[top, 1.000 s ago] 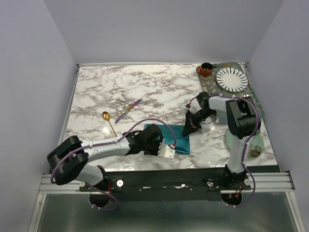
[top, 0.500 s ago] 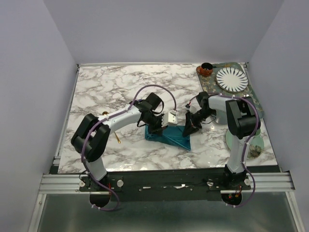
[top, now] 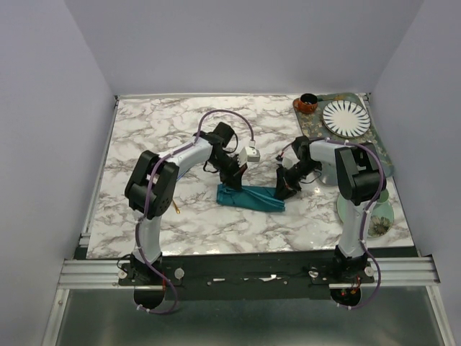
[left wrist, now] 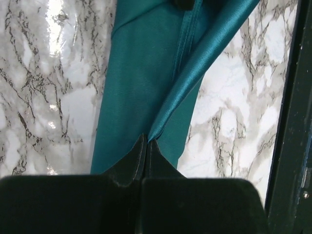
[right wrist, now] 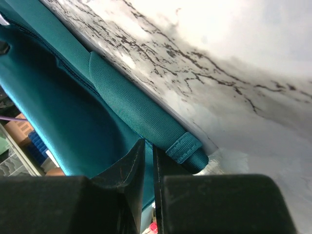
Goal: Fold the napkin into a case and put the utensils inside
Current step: Fold the 2/3-rectangle-folded napkin at the center of the board.
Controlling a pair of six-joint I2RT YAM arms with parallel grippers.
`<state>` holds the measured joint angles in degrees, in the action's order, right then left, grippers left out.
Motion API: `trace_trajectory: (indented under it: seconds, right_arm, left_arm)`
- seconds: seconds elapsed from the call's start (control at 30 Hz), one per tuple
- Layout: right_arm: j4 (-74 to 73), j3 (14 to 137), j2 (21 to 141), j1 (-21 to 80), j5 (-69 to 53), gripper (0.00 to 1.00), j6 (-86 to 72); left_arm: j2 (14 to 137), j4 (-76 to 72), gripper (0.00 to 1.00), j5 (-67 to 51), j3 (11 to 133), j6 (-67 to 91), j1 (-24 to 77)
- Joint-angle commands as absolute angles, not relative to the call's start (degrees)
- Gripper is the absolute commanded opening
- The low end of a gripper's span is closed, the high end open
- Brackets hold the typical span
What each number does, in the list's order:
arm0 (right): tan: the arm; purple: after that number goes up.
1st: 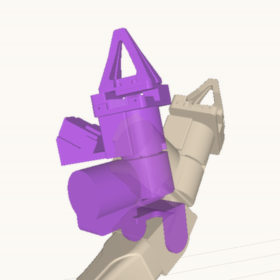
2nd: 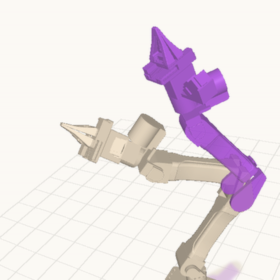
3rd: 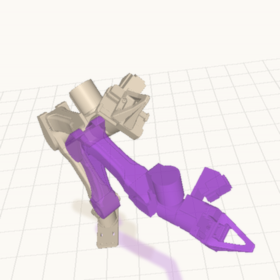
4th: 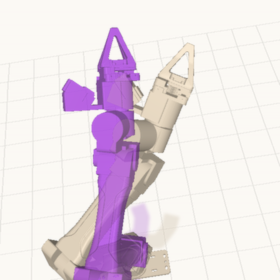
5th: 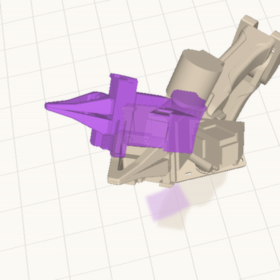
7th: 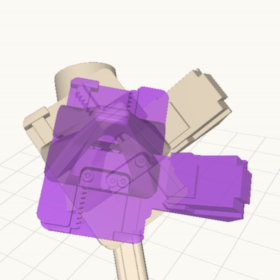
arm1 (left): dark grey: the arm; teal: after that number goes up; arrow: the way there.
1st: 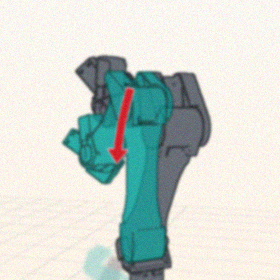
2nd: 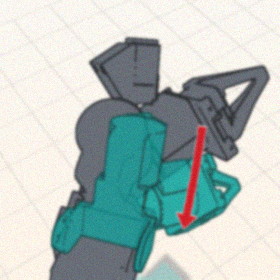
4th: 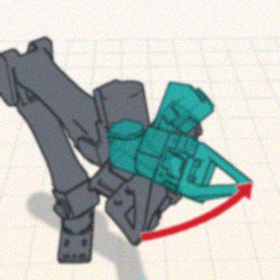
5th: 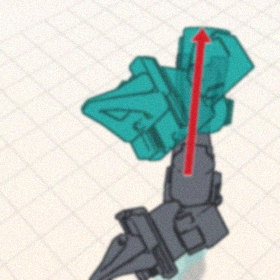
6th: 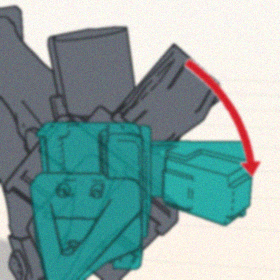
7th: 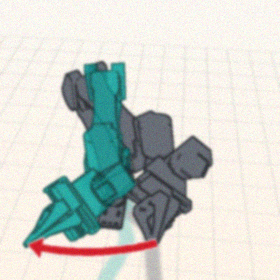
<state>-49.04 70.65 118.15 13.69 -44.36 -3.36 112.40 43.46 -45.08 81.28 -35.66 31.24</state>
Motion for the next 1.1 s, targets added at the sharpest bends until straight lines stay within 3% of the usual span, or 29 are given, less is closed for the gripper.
trace_trajectory:
  seconds: [0.0,1.07]
  right_arm:
    - [-46.93,71.37,121.55,13.8,-34.19,0.2,-0.44]
    - [-53.78,77.87,123.84,16.08,-34.98,0.21,5.28]
  left_arm:
    - [116.19,43.51,0.0,-48.78,84.37,-30.68,29.71]
    - [123.66,46.05,0.0,-45.53,86.22,-22.5,27.86]
